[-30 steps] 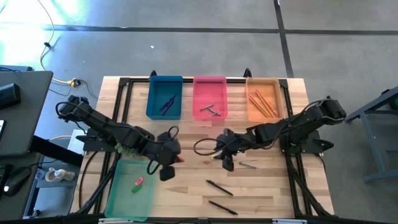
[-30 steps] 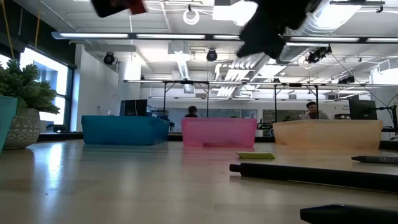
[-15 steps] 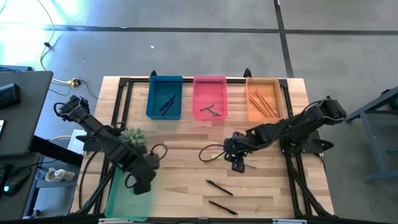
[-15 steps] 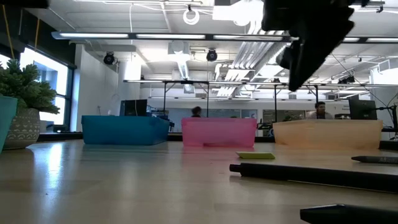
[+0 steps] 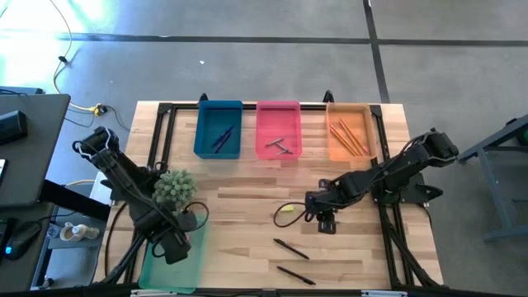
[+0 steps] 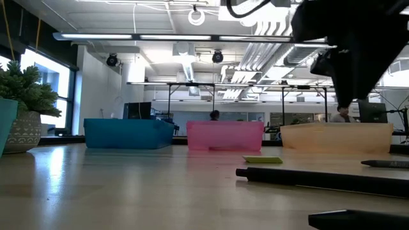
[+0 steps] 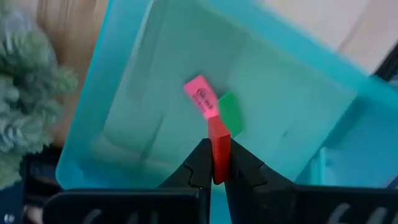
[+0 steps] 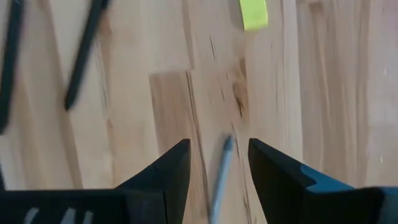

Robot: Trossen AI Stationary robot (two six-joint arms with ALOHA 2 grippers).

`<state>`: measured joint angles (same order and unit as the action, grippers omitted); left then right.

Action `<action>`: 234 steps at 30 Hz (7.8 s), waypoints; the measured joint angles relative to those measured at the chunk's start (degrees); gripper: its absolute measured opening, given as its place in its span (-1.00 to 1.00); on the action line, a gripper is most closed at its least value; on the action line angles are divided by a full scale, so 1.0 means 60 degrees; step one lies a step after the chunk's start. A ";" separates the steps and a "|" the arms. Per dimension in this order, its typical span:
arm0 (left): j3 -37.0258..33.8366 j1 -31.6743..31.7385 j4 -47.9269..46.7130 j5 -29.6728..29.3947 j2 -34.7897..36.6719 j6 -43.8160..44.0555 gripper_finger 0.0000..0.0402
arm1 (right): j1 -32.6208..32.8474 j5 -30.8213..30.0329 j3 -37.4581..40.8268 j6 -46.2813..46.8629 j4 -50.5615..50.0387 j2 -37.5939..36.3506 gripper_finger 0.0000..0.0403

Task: Sort crayons/erasers/pens/pencils in bins
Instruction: Put the red eraser into the green bin, then put the gray crayon into the pink bin, then put the black pen into the blue bin

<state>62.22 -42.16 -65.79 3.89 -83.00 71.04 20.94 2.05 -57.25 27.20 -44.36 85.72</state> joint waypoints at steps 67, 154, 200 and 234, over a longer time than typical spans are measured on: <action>-0.0258 -0.1441 0.1668 -0.2287 -0.0007 -0.1301 -0.01 | 0.0127 -0.2318 -0.1894 0.0459 0.4071 0.1446 -0.24; -0.0248 -0.0843 0.0922 -0.5044 0.1718 -0.2451 -0.39 | 0.0922 -0.1462 0.0529 0.4607 0.1345 0.1491 -0.99; -0.0248 0.4860 0.2703 -0.6200 0.1942 -0.7367 -0.39 | -0.6261 -0.2430 -0.1910 -0.1870 0.3007 0.1569 -0.99; -0.0248 0.7255 0.5512 -0.2565 0.1923 -0.9062 -0.11 | -0.6529 -0.0781 -0.1926 -0.1623 0.3302 0.2903 -0.34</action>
<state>60.73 1.37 -32.72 -11.50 -71.46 16.67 -18.24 -2.63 -68.81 17.46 -24.55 103.13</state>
